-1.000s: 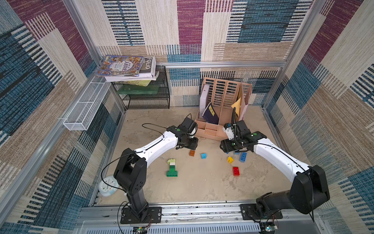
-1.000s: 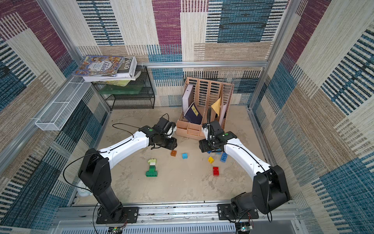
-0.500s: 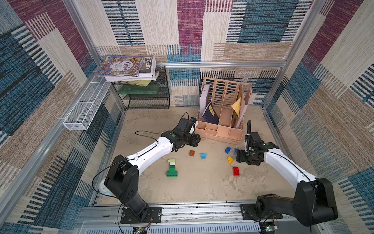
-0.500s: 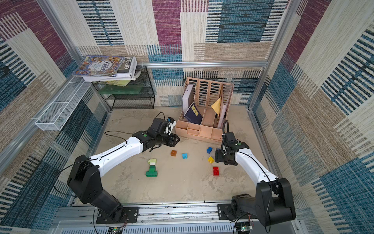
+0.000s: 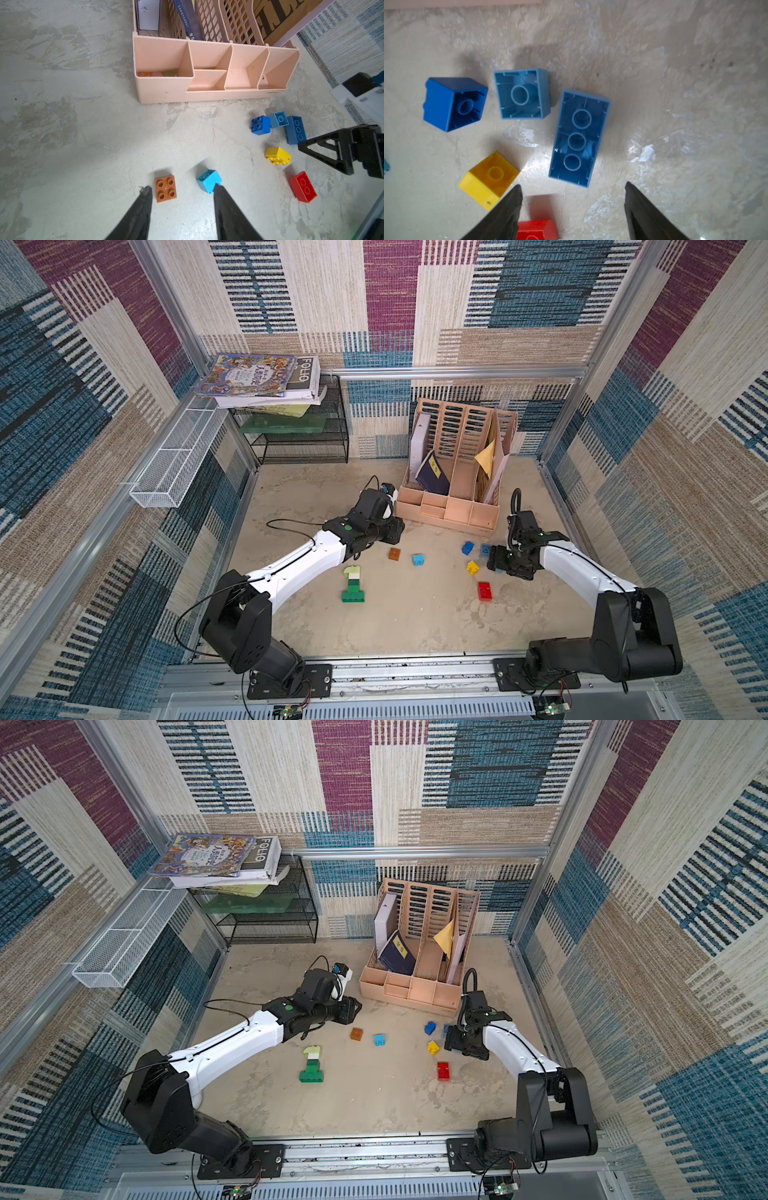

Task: Assemble the number 1 with lego
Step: Pick up the lego brick from the center of the board.

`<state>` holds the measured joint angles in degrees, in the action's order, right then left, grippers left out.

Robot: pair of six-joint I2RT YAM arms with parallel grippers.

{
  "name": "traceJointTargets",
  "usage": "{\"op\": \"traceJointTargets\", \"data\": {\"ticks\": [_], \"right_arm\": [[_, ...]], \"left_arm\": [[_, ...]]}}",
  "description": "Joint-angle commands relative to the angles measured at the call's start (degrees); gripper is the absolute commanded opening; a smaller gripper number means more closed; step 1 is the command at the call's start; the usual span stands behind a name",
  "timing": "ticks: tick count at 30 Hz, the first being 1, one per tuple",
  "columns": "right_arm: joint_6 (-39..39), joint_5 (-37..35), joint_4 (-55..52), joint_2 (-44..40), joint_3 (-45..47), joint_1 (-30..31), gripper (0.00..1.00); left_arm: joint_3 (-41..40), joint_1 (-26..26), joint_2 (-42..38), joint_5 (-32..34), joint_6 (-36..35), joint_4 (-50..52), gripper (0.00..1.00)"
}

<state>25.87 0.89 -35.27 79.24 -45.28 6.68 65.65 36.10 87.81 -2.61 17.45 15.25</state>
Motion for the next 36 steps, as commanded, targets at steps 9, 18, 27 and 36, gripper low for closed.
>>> {"op": "traceJointTargets", "data": {"ticks": [9,18,27,36], "right_arm": [[1.53,-2.65,4.90,6.67,-2.89,-0.25,0.69],[2.17,-3.35,6.15,8.10,-2.23,-0.44,0.51],[3.14,-3.36,5.94,5.93,-0.62,-0.57,0.34],[0.64,0.61,6.08,-15.19,2.81,-0.18,0.31]], "left_arm": [[-0.52,-0.05,-1.25,1.92,-0.04,-1.80,0.51],[-1.84,-0.15,-2.73,2.99,-0.24,-2.06,0.51],[-2.35,-0.25,-3.73,3.22,-0.89,-2.86,0.50],[-3.07,-0.50,-6.17,3.60,-1.33,-3.96,0.50]]}}
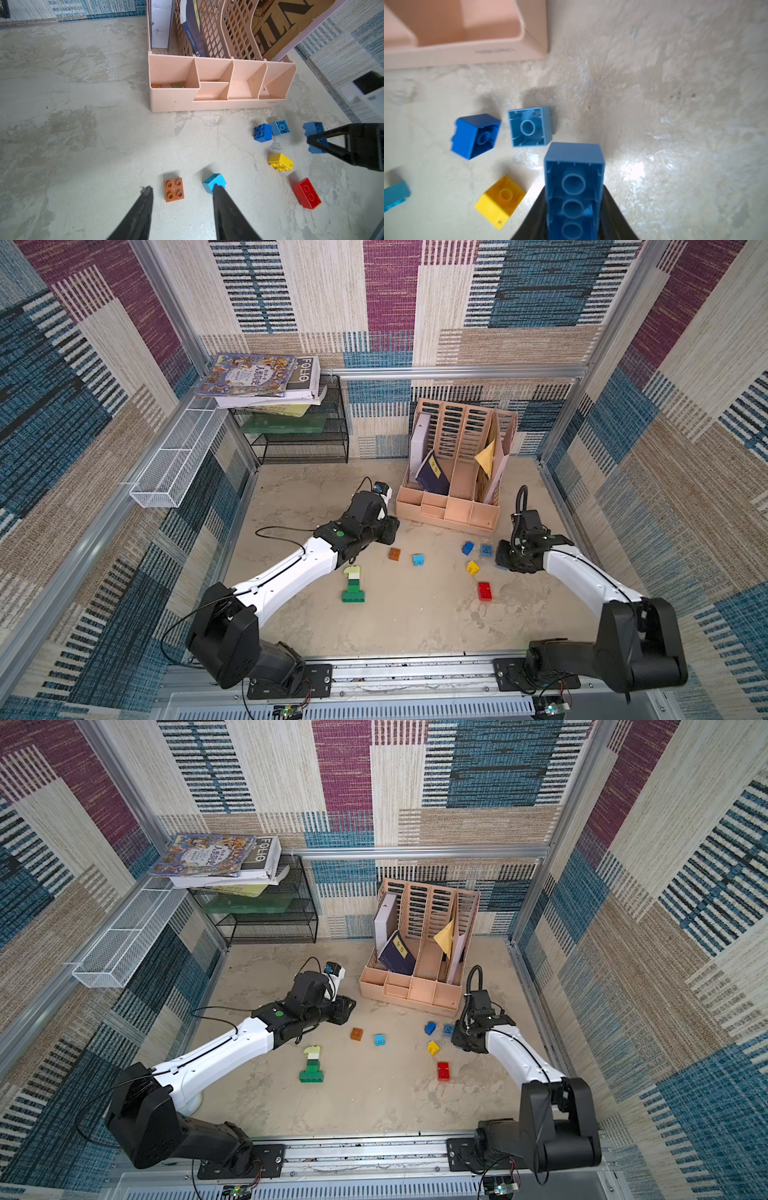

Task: Assemble the number 1 with lego
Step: Pick up the lego brick from the center of the board.

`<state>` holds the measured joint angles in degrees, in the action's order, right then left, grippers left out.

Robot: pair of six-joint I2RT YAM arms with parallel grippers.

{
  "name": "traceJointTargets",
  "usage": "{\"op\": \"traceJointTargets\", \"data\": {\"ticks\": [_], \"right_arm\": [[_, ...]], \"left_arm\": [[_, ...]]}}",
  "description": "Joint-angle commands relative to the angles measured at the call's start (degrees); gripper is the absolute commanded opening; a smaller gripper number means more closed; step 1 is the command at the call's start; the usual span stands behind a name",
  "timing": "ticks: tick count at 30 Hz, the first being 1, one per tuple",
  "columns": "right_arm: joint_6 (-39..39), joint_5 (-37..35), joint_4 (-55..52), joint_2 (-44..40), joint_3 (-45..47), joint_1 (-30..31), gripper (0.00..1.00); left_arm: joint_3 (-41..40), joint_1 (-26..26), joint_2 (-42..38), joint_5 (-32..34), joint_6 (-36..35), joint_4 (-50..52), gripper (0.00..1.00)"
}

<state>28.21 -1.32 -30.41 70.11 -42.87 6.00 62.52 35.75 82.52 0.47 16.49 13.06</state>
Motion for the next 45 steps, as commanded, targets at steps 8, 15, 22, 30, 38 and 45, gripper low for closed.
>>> {"op": "traceJointTargets", "data": {"ticks": [8,15,22,30,38,45], "right_arm": [[-14.24,20.65,20.57,-20.85,1.66,13.68,0.33],[-27.21,27.20,25.12,-13.64,-4.94,27.05,0.34],[-31.67,39.40,24.20,-7.59,-12.00,27.31,0.32],[-33.30,51.87,21.13,-4.37,-19.84,24.77,0.29],[-34.71,58.84,18.55,-2.02,-25.73,23.51,0.28],[-33.59,63.73,19.41,0.14,-28.01,25.08,0.25]], "left_arm": [[0.81,-0.71,-3.64,-8.22,0.58,-5.98,0.51],[-1.34,-1.55,-8.32,-24.69,2.09,-12.72,0.51],[-9.49,-2.74,-17.02,-30.65,4.68,-20.91,0.55],[-11.82,-2.91,-20.47,-40.95,10.43,-30.03,0.59],[-11.76,-2.88,-19.66,-46.12,14.59,-42.22,0.62],[-10.42,-2.88,-18.13,-47.88,14.65,-45.35,0.63]]}}
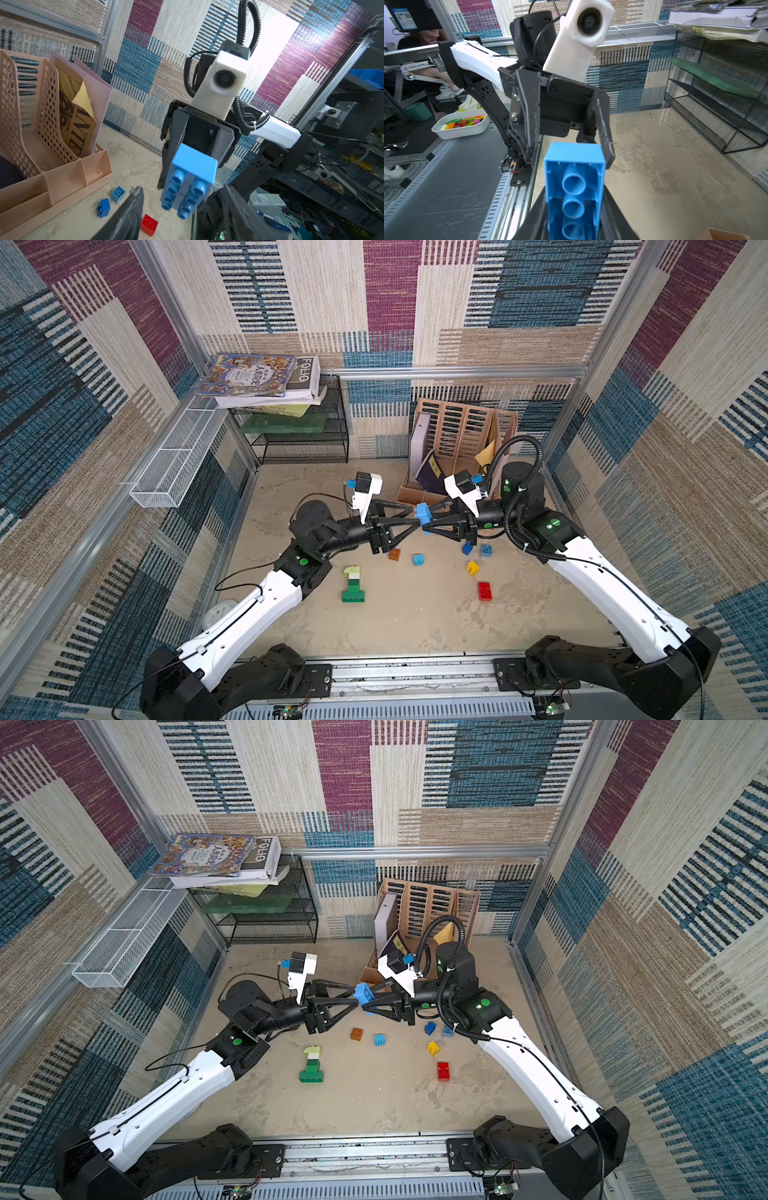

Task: Assemble the number 1 with lego
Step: Pick up the lego brick from the center of the board.

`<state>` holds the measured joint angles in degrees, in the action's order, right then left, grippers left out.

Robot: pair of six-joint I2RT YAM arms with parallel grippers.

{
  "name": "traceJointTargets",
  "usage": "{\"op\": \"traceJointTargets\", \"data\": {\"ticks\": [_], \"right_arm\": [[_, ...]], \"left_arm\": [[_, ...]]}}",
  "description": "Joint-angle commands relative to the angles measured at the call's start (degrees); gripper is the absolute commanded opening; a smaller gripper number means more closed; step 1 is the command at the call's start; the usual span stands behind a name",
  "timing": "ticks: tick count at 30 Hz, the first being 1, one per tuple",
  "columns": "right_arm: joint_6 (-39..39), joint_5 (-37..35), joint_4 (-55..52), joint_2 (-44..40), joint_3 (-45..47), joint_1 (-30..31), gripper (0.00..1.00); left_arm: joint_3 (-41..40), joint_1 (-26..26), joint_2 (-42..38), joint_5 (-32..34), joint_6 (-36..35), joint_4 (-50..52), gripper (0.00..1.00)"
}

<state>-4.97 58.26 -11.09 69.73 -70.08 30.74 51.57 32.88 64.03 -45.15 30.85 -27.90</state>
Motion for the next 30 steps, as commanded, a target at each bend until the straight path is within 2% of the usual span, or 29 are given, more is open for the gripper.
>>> {"op": "traceJointTargets", "data": {"ticks": [1,9,22,28,30], "right_arm": [[-0.17,4.84,0.02,0.94,-1.21,0.47,0.25],[0.84,7.89,0.38,2.84,-2.75,0.27,0.25],[3.21,8.37,2.77,4.35,-3.48,0.24,0.24],[4.08,7.34,3.61,4.49,-3.09,0.21,0.25],[4.27,6.69,3.73,4.58,-2.96,0.28,0.28]], "left_arm": [[0.70,-0.01,0.47,-2.63,0.25,-4.75,0.63],[1.49,-0.01,1.47,-6.02,0.82,-8.25,0.56],[2.76,-0.08,3.51,-8.58,0.63,-9.74,0.33],[3.42,-0.03,3.64,-8.02,-0.77,-7.79,0.20],[3.98,0.02,3.79,-8.07,-1.30,-4.70,0.17]]}}
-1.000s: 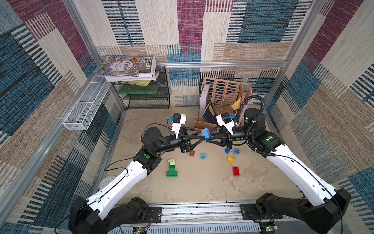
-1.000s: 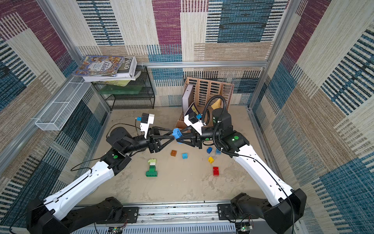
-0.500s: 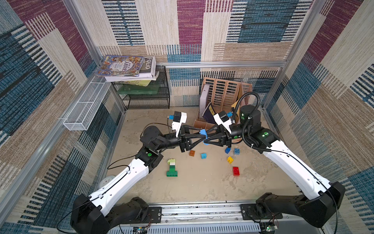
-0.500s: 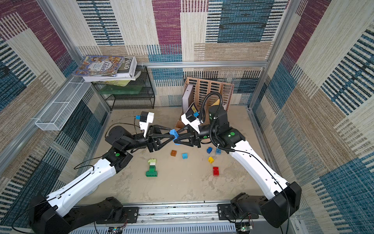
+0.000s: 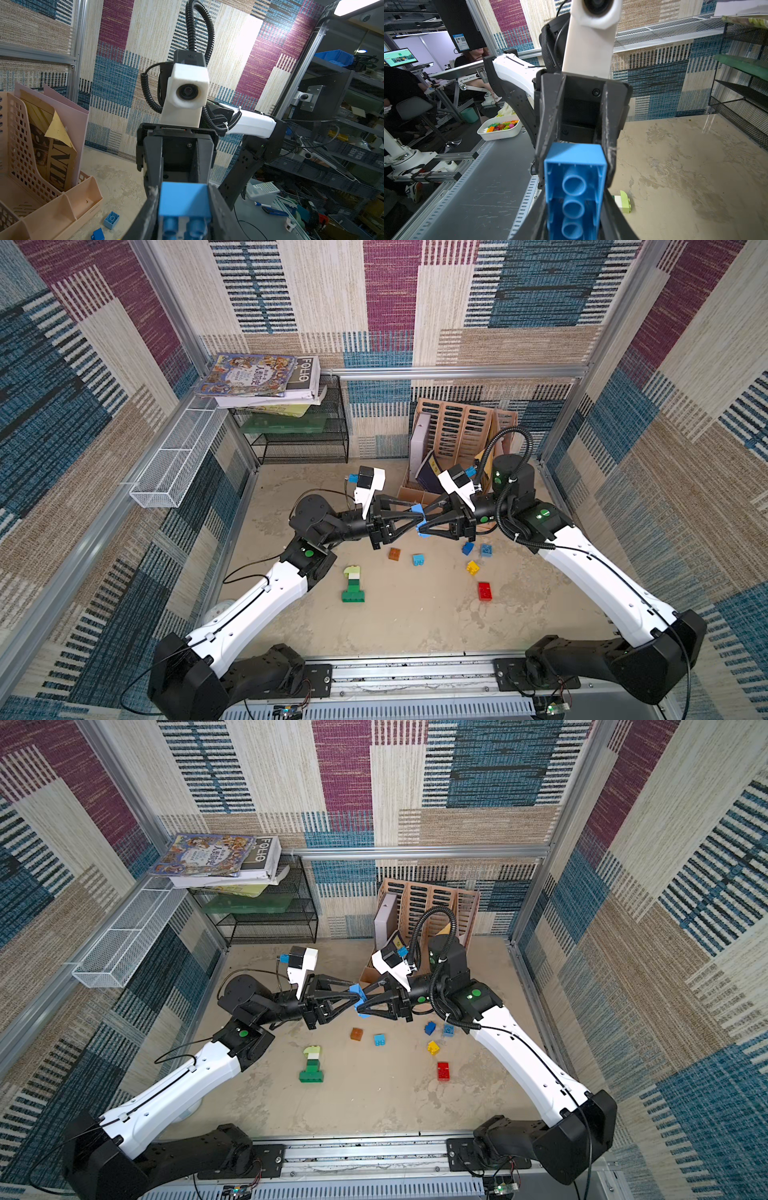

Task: Assemble the number 1 with lego
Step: Pick up the lego brick from the center of the board, then place the lego brick at the center of the board.

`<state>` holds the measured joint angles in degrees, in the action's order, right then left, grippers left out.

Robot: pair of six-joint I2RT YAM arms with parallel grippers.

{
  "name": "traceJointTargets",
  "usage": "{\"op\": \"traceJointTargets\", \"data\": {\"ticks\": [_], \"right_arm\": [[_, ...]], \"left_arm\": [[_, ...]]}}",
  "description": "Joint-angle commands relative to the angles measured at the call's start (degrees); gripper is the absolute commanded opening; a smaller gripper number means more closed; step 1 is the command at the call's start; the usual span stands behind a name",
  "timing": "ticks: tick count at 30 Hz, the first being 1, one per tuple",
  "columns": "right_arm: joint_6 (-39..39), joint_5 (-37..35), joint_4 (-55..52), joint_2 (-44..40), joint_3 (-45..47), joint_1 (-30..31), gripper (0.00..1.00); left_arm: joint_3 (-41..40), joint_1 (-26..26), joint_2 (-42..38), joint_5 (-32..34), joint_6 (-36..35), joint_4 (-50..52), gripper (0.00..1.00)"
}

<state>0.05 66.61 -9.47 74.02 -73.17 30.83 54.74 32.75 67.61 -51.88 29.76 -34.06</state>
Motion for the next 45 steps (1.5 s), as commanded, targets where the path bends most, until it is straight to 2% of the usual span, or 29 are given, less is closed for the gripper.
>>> {"op": "traceJointTargets", "data": {"ticks": [1,2,4,6,8,9,13,14,16,19,21,22,24,26,28,35,45], "right_arm": [[-0.67,-2.84,1.94,0.34,0.05,0.18,0.33],[-0.61,-3.54,1.82,0.25,0.09,0.11,0.38],[-0.18,-6.53,1.65,0.01,0.29,-0.39,0.62],[0.74,-8.06,2.28,-0.66,1.05,-1.23,0.75],[1.61,-9.46,2.62,-1.85,2.38,-2.55,0.90],[1.65,-9.88,2.35,-2.67,3.09,-3.25,0.93],[1.07,-13.51,-0.58,-7.40,8.44,-8.34,0.95],[1.25,-16.37,-1.16,-9.09,10.46,-9.99,0.95],[1.62,-26.40,-2.91,-12.04,14.12,-12.27,0.93],[4.75,-47.65,-7.12,-14.62,17.69,-13.41,0.90],[12.82,-57.69,-13.15,-13.39,17.05,-16.90,0.91],[16.32,-57.78,-16.06,-12.28,16.39,-19.79,0.90],[20.75,-50.53,-21.27,-9.49,15.51,-27.83,0.88],[22.47,-44.61,-24.38,-7.60,15.36,-33.46,0.86],[22.75,-42.61,-25.31,-7.47,16.20,-36.47,0.86],[22.53,-45.06,-23.06,-13.02,19.26,-38.21,0.87],[22.60,-44.43,-21.94,-13.79,18.62,-38.74,0.87]], "left_arm": [[1.08,0.13,0.16,-1.13,-0.72,2.59,0.14],[1.36,0.15,0.15,-0.87,-1.32,3.64,0.13],[2.02,0.12,-0.23,0.43,-2.85,7.26,0.06],[2.43,0.11,-0.87,1.94,-5.00,11.01,0.00],[2.82,0.12,-1.87,4.97,-7.36,15.87,0.00],[2.96,0.12,-2.49,6.56,-8.57,18.58,0.00],[4.11,0.12,-4.05,17.41,-14.24,32.41,0.00],[4.75,0.12,-3.79,21.33,-15.91,36.75,0.00],[7.22,0.11,-1.62,24.17,-20.41,46.54,0.00],[12.13,2.34,4.96,26.85,-30.29,61.64,0.00],[15.89,6.52,10.54,29.77,-38.82,70.36,0.00],[17.25,8.85,12.51,31.79,-41.77,72.90,0.00],[19.76,12.83,16.68,35.24,-46.74,76.68,0.00],[21.52,14.88,20.13,37.83,-49.45,78.78,0.00],[22.95,16.38,23.30,40.18,-52.14,80.60,0.00],[24.36,20.51,35.50,51.34,-57.59,86.04,0.00],[22.69,22.57,41.93,53.82,-64.06,82.29,0.02]]}}
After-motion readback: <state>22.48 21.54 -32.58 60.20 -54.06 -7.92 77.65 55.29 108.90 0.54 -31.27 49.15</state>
